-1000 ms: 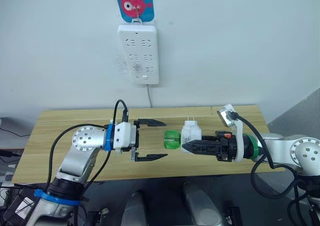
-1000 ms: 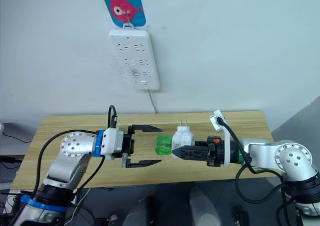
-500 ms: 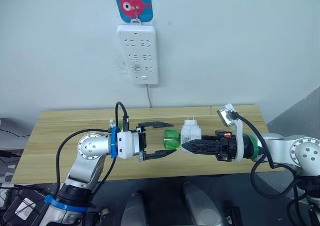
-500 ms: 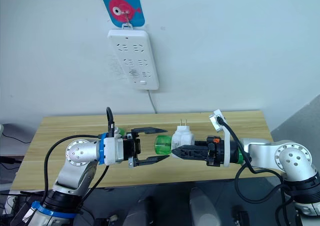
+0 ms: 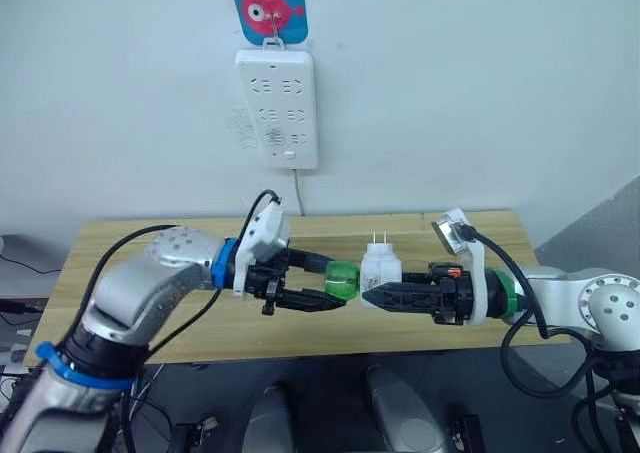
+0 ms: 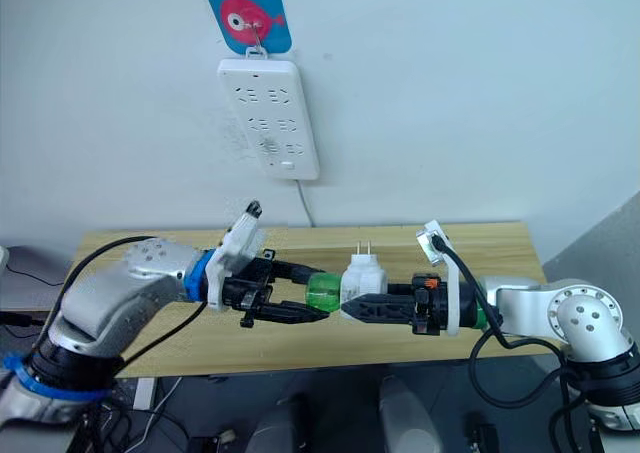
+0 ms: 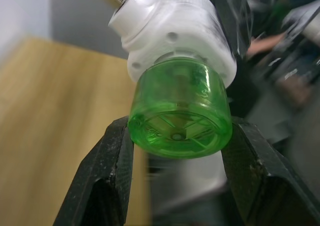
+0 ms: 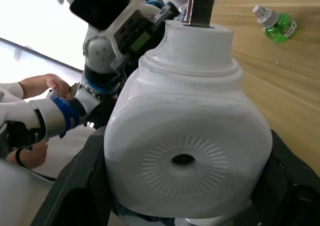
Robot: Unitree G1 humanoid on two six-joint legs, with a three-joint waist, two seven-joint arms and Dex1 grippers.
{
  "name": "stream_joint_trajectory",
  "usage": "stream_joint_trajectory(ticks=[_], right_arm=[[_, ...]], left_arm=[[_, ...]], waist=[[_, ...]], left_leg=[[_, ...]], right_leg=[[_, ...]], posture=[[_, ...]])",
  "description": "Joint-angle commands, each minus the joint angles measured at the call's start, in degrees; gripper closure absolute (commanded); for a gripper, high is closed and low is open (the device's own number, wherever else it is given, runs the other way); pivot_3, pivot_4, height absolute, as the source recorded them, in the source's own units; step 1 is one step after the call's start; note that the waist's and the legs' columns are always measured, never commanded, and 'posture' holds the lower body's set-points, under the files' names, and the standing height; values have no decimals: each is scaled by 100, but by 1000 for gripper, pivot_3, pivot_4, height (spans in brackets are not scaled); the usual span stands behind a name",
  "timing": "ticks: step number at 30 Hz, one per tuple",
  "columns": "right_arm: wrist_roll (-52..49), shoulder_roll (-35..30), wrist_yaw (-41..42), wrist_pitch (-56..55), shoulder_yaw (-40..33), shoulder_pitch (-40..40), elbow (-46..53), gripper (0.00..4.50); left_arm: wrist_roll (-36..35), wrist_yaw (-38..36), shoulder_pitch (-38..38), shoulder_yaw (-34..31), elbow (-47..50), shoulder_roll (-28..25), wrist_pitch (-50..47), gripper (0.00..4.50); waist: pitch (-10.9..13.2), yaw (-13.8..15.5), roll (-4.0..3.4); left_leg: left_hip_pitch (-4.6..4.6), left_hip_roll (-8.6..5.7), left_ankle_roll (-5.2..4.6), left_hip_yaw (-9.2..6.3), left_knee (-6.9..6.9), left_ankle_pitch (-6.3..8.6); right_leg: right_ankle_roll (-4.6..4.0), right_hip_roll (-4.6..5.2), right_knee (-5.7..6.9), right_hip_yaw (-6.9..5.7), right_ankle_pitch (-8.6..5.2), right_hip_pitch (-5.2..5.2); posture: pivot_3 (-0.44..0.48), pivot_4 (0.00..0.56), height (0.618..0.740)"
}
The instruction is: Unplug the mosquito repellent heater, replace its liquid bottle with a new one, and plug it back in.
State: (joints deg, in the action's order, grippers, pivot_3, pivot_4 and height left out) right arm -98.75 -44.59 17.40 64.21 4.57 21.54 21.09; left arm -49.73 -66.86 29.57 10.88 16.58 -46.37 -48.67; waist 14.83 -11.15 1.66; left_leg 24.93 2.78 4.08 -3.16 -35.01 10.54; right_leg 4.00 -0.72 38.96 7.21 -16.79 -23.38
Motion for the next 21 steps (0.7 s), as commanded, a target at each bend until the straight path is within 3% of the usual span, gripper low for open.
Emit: stream_joint_trajectory(ticks=[1, 4, 7, 10, 15, 19, 21], right_arm=[[29, -97, 168, 88, -137, -9, 119, 1430], [8, -75, 184, 103, -176, -8, 76, 1430], [-3, -48, 180, 116, -182, 12, 22, 1430], [0, -30, 183, 130, -182, 43, -38, 1430], [-25, 47, 140, 143, -160, 130, -153, 1430], [46, 135, 143, 175, -116, 220, -244, 1430], [61, 164, 142, 195, -107, 260, -275, 1430]], left_arm=[[-511, 47, 69, -256, -11, -70, -822, 2294], [-286, 125, -141, -354, 135, -48, -567, 2294], [380, 150, -454, -325, 318, -10, 287, 1294], [1413, 44, -1129, -290, 481, -61, 1735, 312], [2836, 513, -1958, -660, 178, 556, 4626, 306], [3120, 455, -2239, -842, 135, 1080, 6541, 306], [3187, 538, -2274, -823, 113, 1238, 6936, 306]], waist=[[0, -1, 0], [1, 0, -2], [1, 14, -2], [1, 23, -2], [1, 134, -1], [2, 241, 1], [2, 293, 1]], left_leg=[[0, 0, 0, -1, 2, 0], [0, 3, 0, -2, 5, 0], [-1, 3, 0, -2, 6, 0], [-1, 2, 1, 3, 4, 0], [-2, 3, 1, 8, 4, -1], [-2, -1, 2, 19, 2, -1], [-2, -2, 2, 24, 0, -1]], right_leg=[[1, 0, 0, -2, 0, 0], [1, -4, 2, -2, -1, -4], [0, -3, 1, -1, -1, -3], [0, -1, 0, 3, -1, -3], [-2, 2, 0, 7, 0, -3], [-3, 8, -2, 14, 0, -2], [-3, 9, -4, 18, 0, -2]], posture=[[-235, 254, 733], [-231, 255, 733], [-225, 256, 733], [-218, 257, 733], [-204, 257, 733], [-196, 256, 733], [-194, 255, 733]])
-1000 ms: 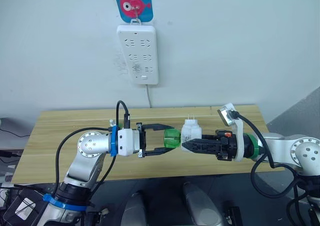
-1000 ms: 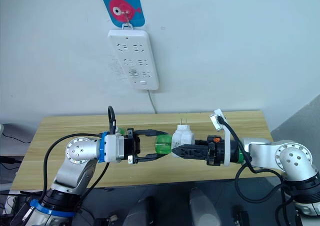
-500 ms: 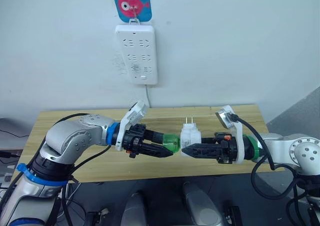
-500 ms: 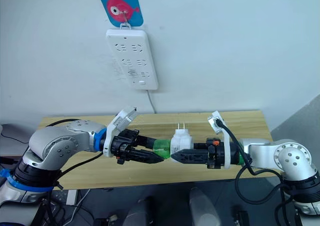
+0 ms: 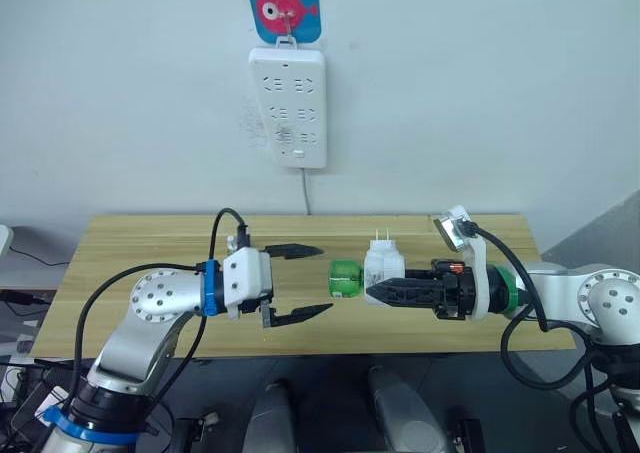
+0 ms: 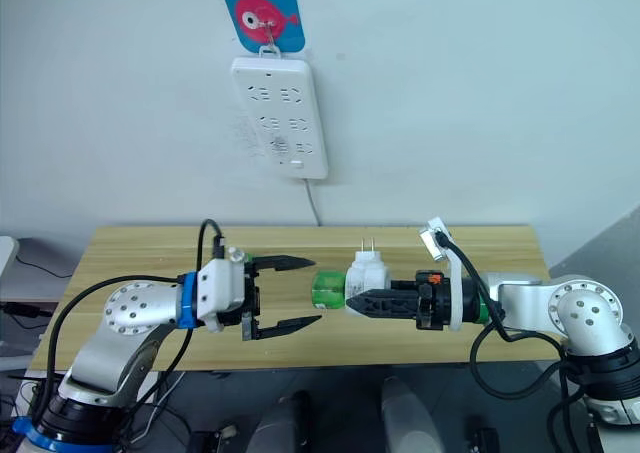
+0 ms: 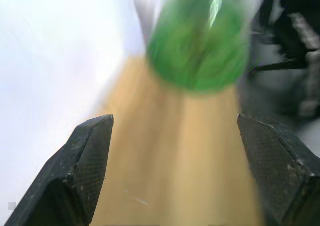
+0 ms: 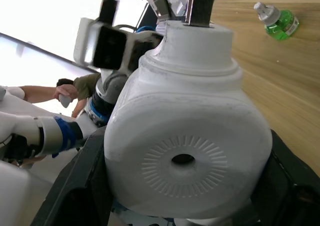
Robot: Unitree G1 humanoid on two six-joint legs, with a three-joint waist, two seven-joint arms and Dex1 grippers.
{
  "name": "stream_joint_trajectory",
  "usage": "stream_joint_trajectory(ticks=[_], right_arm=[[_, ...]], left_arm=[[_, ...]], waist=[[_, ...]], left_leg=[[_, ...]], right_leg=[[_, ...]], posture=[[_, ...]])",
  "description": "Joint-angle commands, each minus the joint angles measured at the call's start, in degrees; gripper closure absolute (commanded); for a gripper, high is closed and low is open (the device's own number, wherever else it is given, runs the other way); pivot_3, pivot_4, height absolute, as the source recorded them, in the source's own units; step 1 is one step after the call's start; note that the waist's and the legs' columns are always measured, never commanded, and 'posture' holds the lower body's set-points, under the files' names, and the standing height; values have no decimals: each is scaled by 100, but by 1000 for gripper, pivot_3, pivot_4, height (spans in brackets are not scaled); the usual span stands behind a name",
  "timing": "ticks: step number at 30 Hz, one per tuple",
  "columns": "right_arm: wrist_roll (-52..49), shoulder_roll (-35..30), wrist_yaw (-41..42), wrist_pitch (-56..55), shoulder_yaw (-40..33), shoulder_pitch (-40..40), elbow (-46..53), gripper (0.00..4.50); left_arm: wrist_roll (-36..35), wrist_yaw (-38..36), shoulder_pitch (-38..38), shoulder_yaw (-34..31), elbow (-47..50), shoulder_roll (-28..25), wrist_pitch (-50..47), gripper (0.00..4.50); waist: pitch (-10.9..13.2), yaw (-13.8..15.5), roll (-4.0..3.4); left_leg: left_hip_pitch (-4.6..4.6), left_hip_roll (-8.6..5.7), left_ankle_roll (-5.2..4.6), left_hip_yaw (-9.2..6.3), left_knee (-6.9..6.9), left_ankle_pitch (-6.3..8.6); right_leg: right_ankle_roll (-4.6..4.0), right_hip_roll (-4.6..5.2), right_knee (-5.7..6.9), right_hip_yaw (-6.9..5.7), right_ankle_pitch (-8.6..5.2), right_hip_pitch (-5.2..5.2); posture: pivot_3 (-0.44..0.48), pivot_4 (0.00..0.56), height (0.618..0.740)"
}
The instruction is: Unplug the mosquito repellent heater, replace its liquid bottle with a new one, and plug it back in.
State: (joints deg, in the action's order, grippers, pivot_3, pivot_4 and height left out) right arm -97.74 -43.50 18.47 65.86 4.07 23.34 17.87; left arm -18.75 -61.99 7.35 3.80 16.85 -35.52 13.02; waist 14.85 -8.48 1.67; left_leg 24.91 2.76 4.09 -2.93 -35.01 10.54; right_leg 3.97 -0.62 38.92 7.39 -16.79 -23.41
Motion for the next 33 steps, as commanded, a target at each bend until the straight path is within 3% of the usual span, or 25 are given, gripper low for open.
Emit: stream_joint_trajectory(ticks=[1, 11, 14, 18, 22, 26, 27, 29, 30, 33], right_arm=[[-36, 66, 35, 43, -54, 98, 36, 1430], [-111, 194, -97, 96, -56, 141, 95, 1430], [-119, 215, -128, 84, -67, 126, 120, 1430], [-85, 227, -129, 82, -74, 104, 144, 1430], [-22, 243, -102, 91, -80, 100, 141, 1430], [68, 200, 5, 157, -84, 123, 135, 1430], [107, 191, 51, 177, -72, 138, 139, 1430], [133, 197, 90, 196, -58, 159, 133, 1430], [136, 205, 103, 200, -58, 161, 127, 1430], [114, 194, 138, 205, -66, 142, 134, 1430]], left_arm=[[91, 65, -46, -68, 86, 214, 861, 306], [324, 73, 356, 308, -547, 431, 1177, 306], [141, 69, 469, 354, -459, 461, 992, 905], [-60, 4, 546, 343, -313, 410, 767, 2159], [-345, -329, 413, 326, -168, 123, 475, 2188], [-1270, -343, 426, 575, 490, -931, -2571, 2188], [-2335, -116, 747, 511, 476, -1171, -3913, 2188], [-3654, -192, 1356, 373, 199, -1416, -5567, 2216], [-4003, -219, 1566, 328, 73, -1479, -6086, 2217], [-3967, -171, 1785, 282, -104, -1431, -6406, 2217]], waist=[[0, 40, 0], [0, 38, 0], [0, 25, 0], [0, 24, 0], [0, 21, 0], [2, 1, 0], [6, -2, -6], [27, 17, -3], [28, 18, -4], [28, 1, -5]], left_leg=[[0, 0, 0, 1, -1, 0], [0, 0, 0, -5, -5, 0], [0, 1, -1, -7, -4, 0], [0, 2, -1, -12, -4, 0], [0, 2, -1, -12, -4, 0], [0, 4, -1, -17, -4, 0], [0, 5, -1, -21, -4, 1], [1, 4, -1, -23, -5, 0], [5, 4, -1, -33, -9, -1], [3, 1, -1, -25, -11, 0]], right_leg=[[0, 0, 0, 0, 0, 0], [1, -4, 5, -5, 0, 2], [2, -4, 5, -6, 0, 2], [2, -5, 6, -11, 0, 2], [2, -6, 7, -11, 0, 2], [2, -7, 9, -13, 0, 2], [2, -8, 10, -15, 0, 1], [2, -8, 14, -18, 0, 2], [2, -10, 12, -25, -1, 1], [2, -9, 6, -20, -1, 5]], posture=[[-194, 256, 733], [-213, 256, 733], [-214, 257, 733], [-211, 256, 733], [-212, 258, 733], [-202, 260, 733], [-201, 261, 733], [-201, 261, 733], [-200, 261, 733], [-203, 260, 733]])
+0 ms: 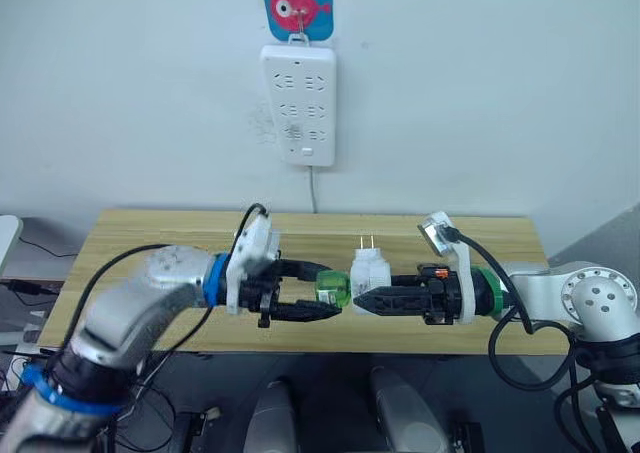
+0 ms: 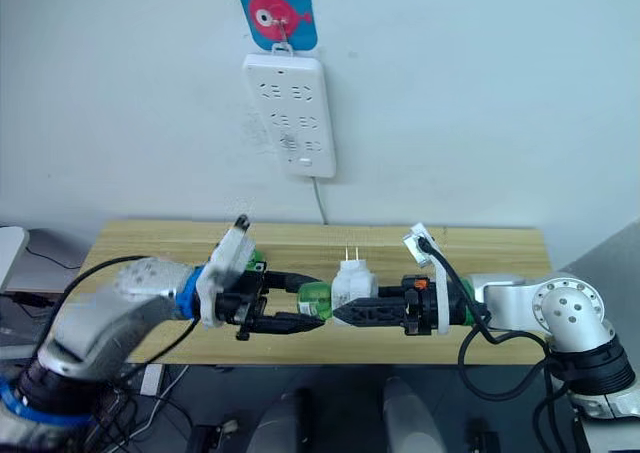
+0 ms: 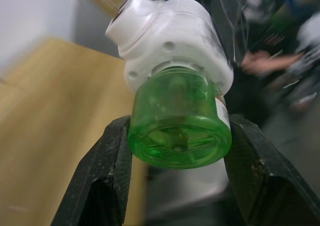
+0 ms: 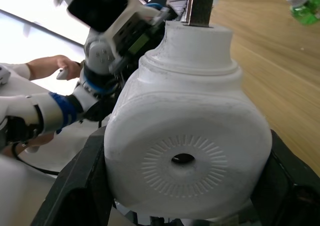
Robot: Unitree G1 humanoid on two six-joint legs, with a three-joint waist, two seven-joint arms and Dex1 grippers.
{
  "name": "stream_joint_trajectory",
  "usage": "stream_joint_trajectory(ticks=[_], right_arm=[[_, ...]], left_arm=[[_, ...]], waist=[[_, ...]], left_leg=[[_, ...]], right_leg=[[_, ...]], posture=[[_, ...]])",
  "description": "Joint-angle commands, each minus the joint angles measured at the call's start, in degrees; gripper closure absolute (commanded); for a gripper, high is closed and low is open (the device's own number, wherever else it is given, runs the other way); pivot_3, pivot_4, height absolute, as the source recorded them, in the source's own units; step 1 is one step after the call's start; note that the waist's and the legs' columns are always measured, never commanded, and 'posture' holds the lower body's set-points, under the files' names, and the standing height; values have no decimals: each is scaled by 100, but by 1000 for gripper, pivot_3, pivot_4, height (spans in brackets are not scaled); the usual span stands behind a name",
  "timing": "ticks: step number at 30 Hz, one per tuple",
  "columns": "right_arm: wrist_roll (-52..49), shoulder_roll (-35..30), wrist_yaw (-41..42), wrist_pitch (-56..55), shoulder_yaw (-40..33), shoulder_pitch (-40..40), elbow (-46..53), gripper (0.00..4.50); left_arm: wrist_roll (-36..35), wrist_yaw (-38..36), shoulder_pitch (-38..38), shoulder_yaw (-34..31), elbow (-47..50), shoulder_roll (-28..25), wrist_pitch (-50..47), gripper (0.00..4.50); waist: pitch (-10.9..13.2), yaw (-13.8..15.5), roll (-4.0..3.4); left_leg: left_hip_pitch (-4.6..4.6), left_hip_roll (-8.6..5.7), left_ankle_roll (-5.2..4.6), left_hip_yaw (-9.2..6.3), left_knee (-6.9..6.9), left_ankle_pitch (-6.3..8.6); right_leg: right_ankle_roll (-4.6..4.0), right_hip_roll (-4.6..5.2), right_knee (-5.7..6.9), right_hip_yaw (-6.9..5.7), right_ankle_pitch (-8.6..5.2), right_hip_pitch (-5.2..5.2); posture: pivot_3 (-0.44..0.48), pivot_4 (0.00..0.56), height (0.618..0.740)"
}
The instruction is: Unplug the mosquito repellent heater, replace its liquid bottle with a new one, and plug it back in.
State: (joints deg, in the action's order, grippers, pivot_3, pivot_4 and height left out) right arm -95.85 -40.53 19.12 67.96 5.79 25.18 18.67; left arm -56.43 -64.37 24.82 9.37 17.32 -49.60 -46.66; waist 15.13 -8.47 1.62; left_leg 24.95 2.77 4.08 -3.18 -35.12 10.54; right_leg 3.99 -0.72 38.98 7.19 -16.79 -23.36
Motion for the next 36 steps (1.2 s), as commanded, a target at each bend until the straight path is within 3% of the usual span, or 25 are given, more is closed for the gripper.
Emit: stream_joint_trajectory(ticks=[1, 7, 13, 17, 21, 23, 25, 31, 36], right_arm=[[-86, -114, 79, -4, -242, -55, 61, 1430], [-148, -121, 35, -29, -262, -105, 86, 1430], [-212, -139, -35, -60, -300, -127, 60, 1430], [-207, -134, -45, -48, -324, -126, 53, 1430], [-198, -130, -64, -48, -341, -128, 46, 1430], [-188, -120, -63, -45, -339, -118, 40, 1430], [-184, -108, -67, -41, -335, -104, 29, 1430], [-197, -99, -76, -21, -323, -87, 25, 1430], [-218, -92, -103, -19, -321, -93, 41, 1430]], left_arm=[[-147, 59, 60, -267, -137, -13, -469, 2217], [314, 154, -123, -251, 11, 150, -176, 2217], [1230, -261, -502, -122, 107, 125, 808, 405], [1964, -551, -871, -50, 69, 39, 1653, 382], [3189, -46, -1239, -213, -283, 710, 3813, 382], [3588, -171, -1434, -278, -464, 1088, 5319, 382], [3753, -241, -1541, -269, -554, 1311, 6076, 382], [4096, 295, -1181, -260, -727, 1954, 6889, 382], [4129, 288, -960, -181, -921, 2080, 7315, 382]], waist=[[1, -5, -2], [2, 2, -3], [2, 29, -2], [2, 24, -3], [2, 49, -2], [1, 54, -3], [1, 58, -2], [2, 52, -2], [2, 22, -2]], left_leg=[[0, 0, 0, 1, 2, 1], [0, 6, 0, -6, 18, 1], [0, 4, 1, 3, 14, 0], [-2, 4, 1, 9, 14, 0], [-1, 3, 1, 11, 14, 0], [1, 2, 1, 12, 12, 0], [3, 1, 1, 15, 13, 0], [3, 0, 0, 15, 6, 0], [1, -2, 0, 16, 0, 0]], right_leg=[[1, 1, -2, 0, 0, 0], [-4, -5, 3, -7, -2, -10], [-4, -2, 0, 0, -2, -9], [-4, -1, 0, 5, -2, -9], [-5, 2, -2, 6, -1, -9], [-14, 4, -5, 7, 4, -8], [-27, 8, -5, 7, 12, -8], [-17, 7, -2, 8, 7, -6], [-2, 6, -2, 11, 1, 0]], posture=[[-205, 260, 733], [-206, 259, 733], [-204, 255, 733], [-207, 254, 733], [-208, 256, 733], [-209, 257, 733], [-210, 258, 733], [-212, 262, 733], [-218, 262, 733]])
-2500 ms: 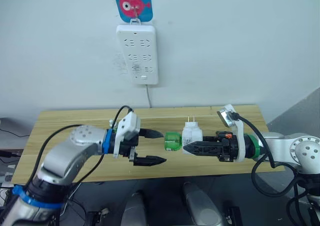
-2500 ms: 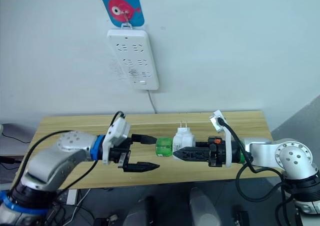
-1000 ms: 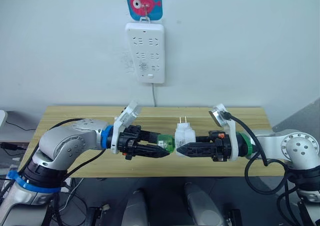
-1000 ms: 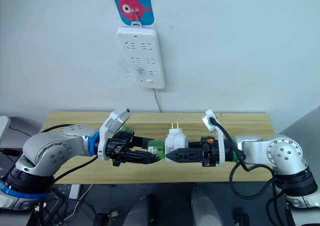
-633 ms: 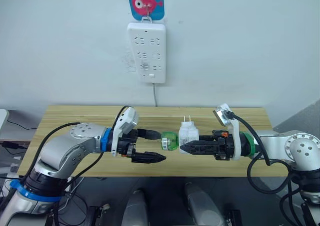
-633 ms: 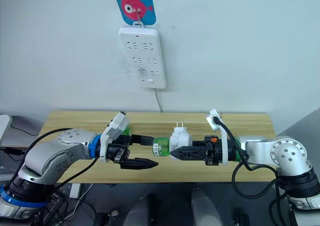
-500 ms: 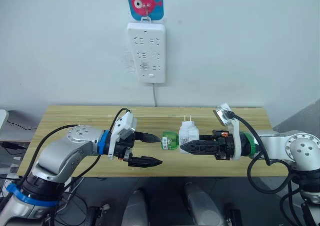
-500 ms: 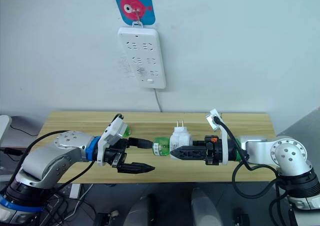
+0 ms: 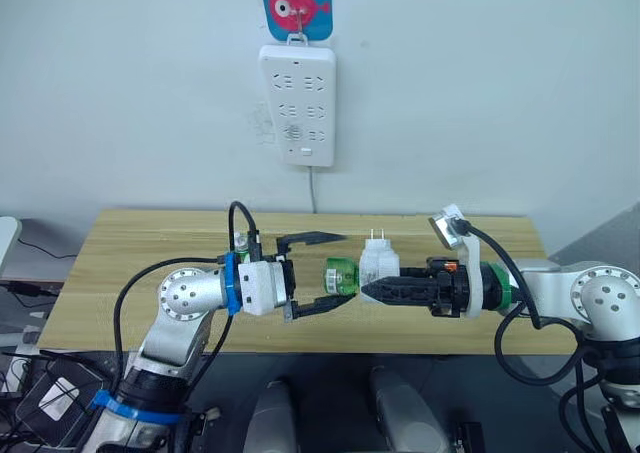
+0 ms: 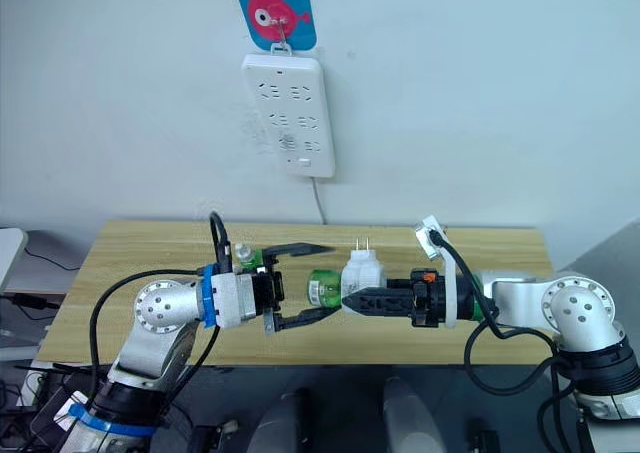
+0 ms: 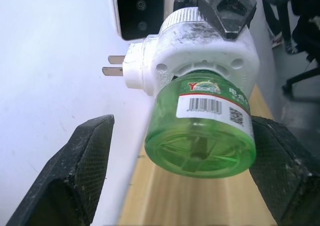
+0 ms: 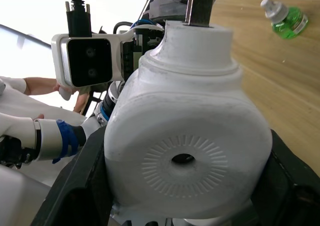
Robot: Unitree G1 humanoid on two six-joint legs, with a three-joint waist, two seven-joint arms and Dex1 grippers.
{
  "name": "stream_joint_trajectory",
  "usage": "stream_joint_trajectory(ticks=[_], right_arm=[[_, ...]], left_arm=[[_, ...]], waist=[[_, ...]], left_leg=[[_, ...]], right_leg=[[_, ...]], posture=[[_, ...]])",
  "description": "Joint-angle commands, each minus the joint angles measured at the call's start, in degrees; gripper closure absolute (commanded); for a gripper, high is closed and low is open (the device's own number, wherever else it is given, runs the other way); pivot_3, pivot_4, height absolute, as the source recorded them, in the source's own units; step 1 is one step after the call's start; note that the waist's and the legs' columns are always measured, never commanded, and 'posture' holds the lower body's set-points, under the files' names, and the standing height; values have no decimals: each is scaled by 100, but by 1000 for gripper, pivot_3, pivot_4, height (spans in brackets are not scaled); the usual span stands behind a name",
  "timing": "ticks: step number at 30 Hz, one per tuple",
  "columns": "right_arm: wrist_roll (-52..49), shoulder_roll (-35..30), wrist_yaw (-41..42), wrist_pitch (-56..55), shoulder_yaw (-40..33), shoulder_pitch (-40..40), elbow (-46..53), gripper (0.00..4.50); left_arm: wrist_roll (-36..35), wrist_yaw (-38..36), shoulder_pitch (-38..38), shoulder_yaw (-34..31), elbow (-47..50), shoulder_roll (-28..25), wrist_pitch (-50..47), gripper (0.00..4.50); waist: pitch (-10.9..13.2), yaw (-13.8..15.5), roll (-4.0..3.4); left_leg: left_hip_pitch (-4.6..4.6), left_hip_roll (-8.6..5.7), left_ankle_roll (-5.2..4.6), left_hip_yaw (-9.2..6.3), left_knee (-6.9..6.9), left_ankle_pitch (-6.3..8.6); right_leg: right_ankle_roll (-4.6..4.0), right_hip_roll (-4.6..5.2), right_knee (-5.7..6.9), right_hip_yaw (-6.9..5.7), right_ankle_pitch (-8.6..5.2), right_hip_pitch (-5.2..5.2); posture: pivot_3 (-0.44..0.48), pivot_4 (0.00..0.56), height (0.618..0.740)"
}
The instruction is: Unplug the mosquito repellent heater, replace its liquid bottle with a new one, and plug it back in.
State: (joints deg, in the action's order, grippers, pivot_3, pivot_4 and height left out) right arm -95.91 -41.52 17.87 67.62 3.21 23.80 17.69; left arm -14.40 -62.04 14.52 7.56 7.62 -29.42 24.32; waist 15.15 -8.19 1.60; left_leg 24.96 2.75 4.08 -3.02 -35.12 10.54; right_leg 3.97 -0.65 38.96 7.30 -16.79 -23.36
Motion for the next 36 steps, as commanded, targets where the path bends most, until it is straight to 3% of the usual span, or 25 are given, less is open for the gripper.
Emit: stream_joint_trajectory(ticks=[1, 4, 10, 14, 15, 17, 20, 23, 30, 36], right_arm=[[-212, 8, 16, 14, -64, 45, 141, 1430], [-221, 20, -12, 9, -65, 51, 138, 1430], [-230, 19, -51, -6, -73, 42, 139, 1430], [-229, 20, -64, -15, -77, 38, 131, 1430], [-217, 17, -57, -15, -82, 35, 127, 1430], [-176, -10, -17, 1, -89, 33, 122, 1430], [-54, -66, 114, 49, -68, 58, 128, 1430], [48, -94, 224, 82, -35, 88, 144, 1430], [90, -126, 298, 74, -43, 43, 213, 1430], [75, -134, 264, 71, -93, -20, 244, 1430]], left_arm=[[-94, 4, 67, 47, 59, 44, 228, 382], [-216, -140, 17, 145, 96, -24, 179, 567], [-517, -282, -42, 78, 438, -256, -157, 2150], [-736, -443, -186, 20, 689, -558, -451, 2165], [-909, -521, -176, 57, 884, -796, -981, 2165], [-1478, -468, -47, 149, 1330, -1366, -2685, 2165], [-3831, 51, 712, 62, 1379, -2114, -6165, 2165], [-4806, 80, 1362, -54, 879, -2244, -7594, 2165], [-5044, -149, 1493, -181, 549, -2447, -8715, 2165], [-4731, -385, 1178, -334, 823, -2411, -8556, 2165]], waist=[[0, -9, 0], [0, -6, 0], [0, -8, 0], [0, -12, 0], [0, -11, 0], [4, -16, 4], [13, -10, 5], [20, -21, -4], [31, -66, 2], [32, -47, 3]], left_leg=[[0, 0, 0, -1, 0, 0], [0, 2, 0, -9, 2, 0], [0, 2, 0, -9, 2, 0], [-2, 3, 0, -9, 2, 0], [-1, 3, 0, -9, 2, 0], [0, 5, 0, -12, 2, 0], [-1, 6, 0, -20, 2, 0], [-2, 1, 0, -25, -4, 0], [-1, 8, -1, -23, 16, 0], [1, 7, 0, -21, 21, 1]], right_leg=[[0, 0, 0, 0, 0, 0], [0, -3, 2, -7, 0, 0], [1, -2, 3, -6, 0, 0], [1, -3, 4, -7, 0, 0], [1, -3, 4, -7, 0, 0], [1, -5, 5, -8, 0, -1], [1, -6, 9, -12, -1, -1], [2, -4, 6, -16, -2, 5], [0, -13, 6, -18, -3, -12], [-6, -9, 3, -18, -6, -13]], posture=[[-218, 262, 733], [-220, 263, 733], [-215, 263, 733], [-213, 264, 733], [-210, 265, 733], [-206, 266, 733], [-196, 265, 733], [-203, 268, 733], [-216, 271, 733], [-215, 270, 733]])
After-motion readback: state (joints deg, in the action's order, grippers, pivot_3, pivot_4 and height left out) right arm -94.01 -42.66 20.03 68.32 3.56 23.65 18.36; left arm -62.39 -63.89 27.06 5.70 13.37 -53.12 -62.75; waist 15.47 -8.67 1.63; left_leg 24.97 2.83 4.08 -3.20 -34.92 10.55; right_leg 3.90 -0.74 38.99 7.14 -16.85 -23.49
